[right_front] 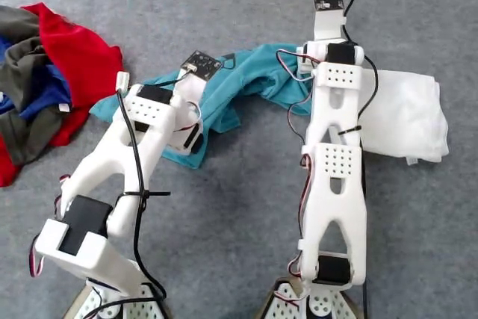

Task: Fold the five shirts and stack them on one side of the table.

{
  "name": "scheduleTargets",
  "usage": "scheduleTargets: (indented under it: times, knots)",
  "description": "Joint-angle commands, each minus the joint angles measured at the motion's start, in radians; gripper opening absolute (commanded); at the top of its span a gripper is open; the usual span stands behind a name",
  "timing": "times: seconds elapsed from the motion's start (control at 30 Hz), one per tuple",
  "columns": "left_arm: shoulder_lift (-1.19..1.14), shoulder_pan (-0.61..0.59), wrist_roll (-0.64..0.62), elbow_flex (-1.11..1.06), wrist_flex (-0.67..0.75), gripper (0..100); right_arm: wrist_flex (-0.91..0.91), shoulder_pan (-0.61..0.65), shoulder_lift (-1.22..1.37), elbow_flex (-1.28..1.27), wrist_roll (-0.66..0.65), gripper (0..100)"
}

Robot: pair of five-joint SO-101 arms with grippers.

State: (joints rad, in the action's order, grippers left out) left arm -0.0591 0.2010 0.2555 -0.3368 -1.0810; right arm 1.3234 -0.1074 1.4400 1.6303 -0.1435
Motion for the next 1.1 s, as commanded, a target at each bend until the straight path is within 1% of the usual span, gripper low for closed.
scheduleTargets:
  times: [0.0,0.23,0.3,0.5,0.67,0.83,1.07]
  knots:
    - [0.035,0.001,0.006,0.001,0.011,19,-0.018,-0.003,-0.036,0.036,-0.009,1.5]
    - [0.034,-0.002,0.015,-0.001,0.009,19,-0.018,-0.003,-0.036,0.036,-0.009,1.5]
    - [0.034,-0.002,0.048,-0.002,0.006,19,-0.018,-0.003,-0.036,0.036,-0.009,1.5]
    - [0.034,-0.004,0.087,-0.021,0.012,19,-0.018,-0.003,-0.036,0.036,-0.009,1.5]
    - [0.035,-0.056,0.118,-0.013,0.014,19,-0.018,-0.003,-0.036,0.036,-0.009,1.5]
    - [0.035,-0.056,0.112,-0.012,0.034,19,-0.017,-0.003,-0.036,0.036,-0.009,1.5]
    - [0.021,0.004,0.078,-0.016,0.035,19,-0.017,-0.003,-0.036,0.036,-0.009,1.5]
